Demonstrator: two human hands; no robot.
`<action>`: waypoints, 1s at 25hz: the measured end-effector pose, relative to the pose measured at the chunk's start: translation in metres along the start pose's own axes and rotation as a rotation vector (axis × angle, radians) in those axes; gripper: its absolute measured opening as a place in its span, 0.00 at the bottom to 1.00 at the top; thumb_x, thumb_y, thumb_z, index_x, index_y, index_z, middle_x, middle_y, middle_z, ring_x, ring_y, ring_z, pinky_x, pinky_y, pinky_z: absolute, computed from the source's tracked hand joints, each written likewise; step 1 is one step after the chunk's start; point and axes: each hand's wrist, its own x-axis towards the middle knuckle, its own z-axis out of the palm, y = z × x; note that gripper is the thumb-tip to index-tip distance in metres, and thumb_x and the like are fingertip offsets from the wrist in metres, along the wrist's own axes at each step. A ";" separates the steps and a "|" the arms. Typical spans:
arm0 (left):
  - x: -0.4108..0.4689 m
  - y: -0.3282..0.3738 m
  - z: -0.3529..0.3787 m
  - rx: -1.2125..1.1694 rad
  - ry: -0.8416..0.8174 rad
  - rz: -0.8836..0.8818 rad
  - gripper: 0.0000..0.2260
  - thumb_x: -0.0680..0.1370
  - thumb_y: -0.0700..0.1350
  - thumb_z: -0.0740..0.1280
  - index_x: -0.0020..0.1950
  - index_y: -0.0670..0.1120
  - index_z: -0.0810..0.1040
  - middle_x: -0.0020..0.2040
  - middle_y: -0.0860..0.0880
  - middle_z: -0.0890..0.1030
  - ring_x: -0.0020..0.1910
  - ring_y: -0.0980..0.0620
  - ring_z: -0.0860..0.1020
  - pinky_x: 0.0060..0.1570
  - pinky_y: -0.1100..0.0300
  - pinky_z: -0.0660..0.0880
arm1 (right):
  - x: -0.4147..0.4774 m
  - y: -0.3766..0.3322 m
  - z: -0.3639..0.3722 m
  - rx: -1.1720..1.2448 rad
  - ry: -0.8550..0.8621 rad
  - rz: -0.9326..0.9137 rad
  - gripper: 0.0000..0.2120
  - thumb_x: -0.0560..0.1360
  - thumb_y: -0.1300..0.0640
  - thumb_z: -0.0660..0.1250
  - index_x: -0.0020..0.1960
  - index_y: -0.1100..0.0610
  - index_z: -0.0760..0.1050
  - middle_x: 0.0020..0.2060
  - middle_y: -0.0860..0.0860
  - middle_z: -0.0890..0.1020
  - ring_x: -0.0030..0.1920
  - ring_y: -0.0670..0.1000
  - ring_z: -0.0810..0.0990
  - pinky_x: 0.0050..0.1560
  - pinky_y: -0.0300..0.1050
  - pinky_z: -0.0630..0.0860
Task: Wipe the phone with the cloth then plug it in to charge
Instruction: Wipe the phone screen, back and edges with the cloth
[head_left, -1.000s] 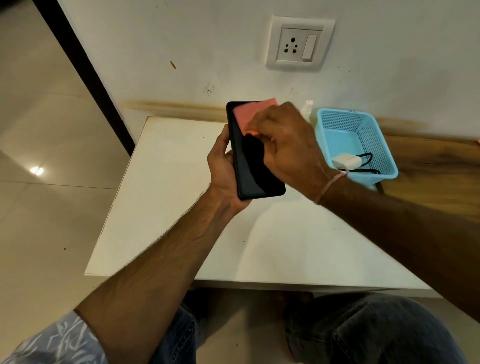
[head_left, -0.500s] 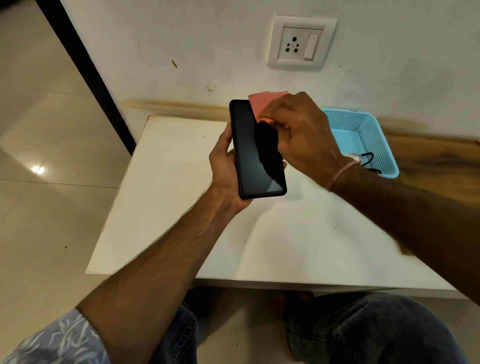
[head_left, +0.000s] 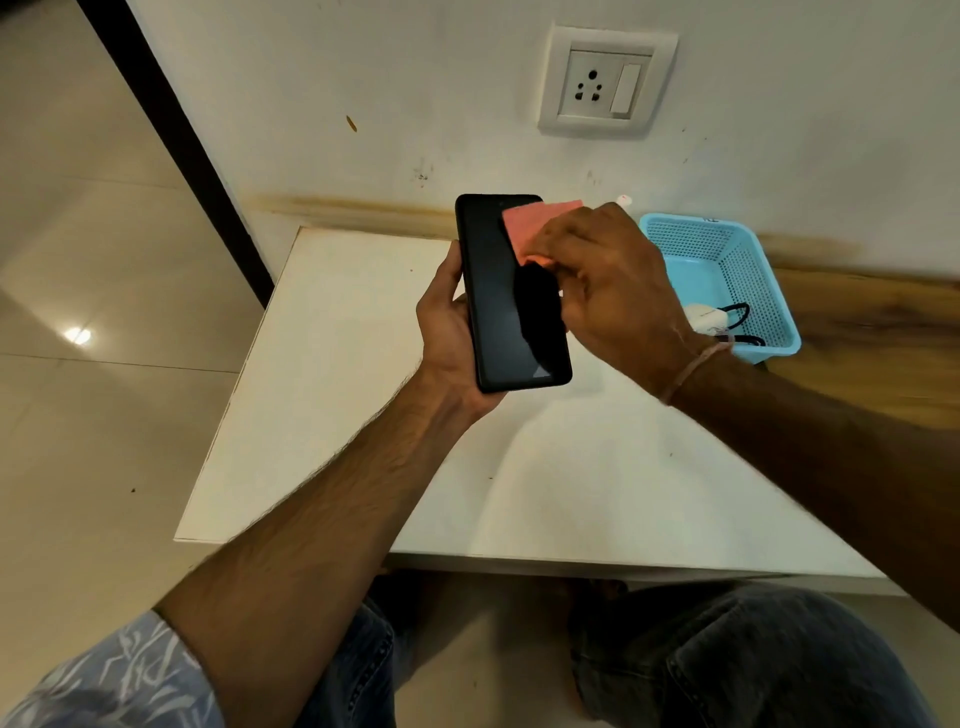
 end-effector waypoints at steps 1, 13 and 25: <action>0.000 0.000 0.000 0.004 0.002 -0.004 0.24 0.81 0.62 0.58 0.56 0.43 0.80 0.48 0.44 0.80 0.46 0.45 0.79 0.49 0.52 0.76 | -0.004 -0.007 0.003 0.009 0.018 -0.004 0.10 0.72 0.70 0.64 0.51 0.65 0.81 0.48 0.59 0.82 0.48 0.61 0.76 0.49 0.49 0.72; -0.001 -0.001 0.000 0.010 0.003 -0.016 0.27 0.80 0.65 0.57 0.56 0.43 0.81 0.48 0.42 0.80 0.45 0.44 0.80 0.50 0.51 0.77 | -0.022 -0.021 0.004 0.010 0.032 0.035 0.09 0.73 0.69 0.67 0.52 0.65 0.81 0.48 0.60 0.82 0.47 0.62 0.76 0.48 0.53 0.77; -0.006 -0.002 0.003 0.043 0.027 -0.021 0.30 0.80 0.66 0.57 0.60 0.41 0.79 0.47 0.42 0.81 0.43 0.45 0.80 0.47 0.53 0.78 | -0.044 -0.031 0.008 0.028 0.089 0.038 0.09 0.71 0.71 0.67 0.49 0.66 0.81 0.46 0.61 0.83 0.46 0.62 0.79 0.49 0.52 0.77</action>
